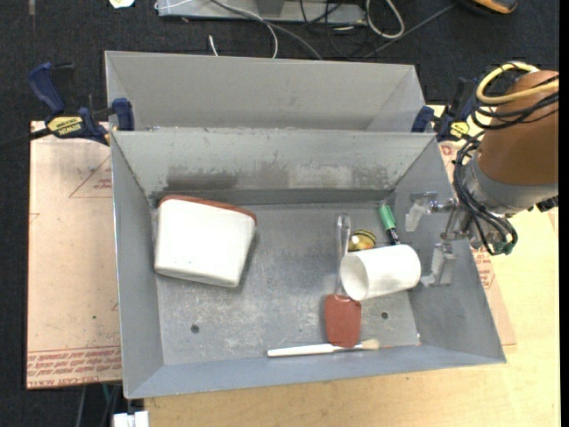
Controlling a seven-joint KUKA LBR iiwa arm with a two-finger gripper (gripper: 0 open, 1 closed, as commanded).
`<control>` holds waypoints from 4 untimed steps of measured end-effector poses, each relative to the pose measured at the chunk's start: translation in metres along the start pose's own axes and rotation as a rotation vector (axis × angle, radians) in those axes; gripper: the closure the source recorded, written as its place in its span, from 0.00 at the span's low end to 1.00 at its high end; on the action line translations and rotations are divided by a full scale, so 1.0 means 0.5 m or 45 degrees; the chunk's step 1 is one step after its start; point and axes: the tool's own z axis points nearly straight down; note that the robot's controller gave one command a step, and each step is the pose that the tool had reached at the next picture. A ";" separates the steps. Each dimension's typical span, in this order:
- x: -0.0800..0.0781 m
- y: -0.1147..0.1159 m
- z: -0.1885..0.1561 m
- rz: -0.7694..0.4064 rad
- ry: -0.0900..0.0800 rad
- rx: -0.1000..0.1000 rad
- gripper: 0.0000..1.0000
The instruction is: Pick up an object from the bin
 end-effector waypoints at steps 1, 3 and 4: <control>-0.004 0.001 -0.008 -0.004 -0.009 0.002 0.00; 0.019 -0.003 0.027 -0.213 -0.010 0.002 0.00; 0.011 0.017 0.114 -0.570 -0.026 0.009 0.00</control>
Offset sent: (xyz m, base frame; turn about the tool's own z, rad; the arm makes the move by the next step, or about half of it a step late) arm 0.0062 0.0106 -0.0863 0.1165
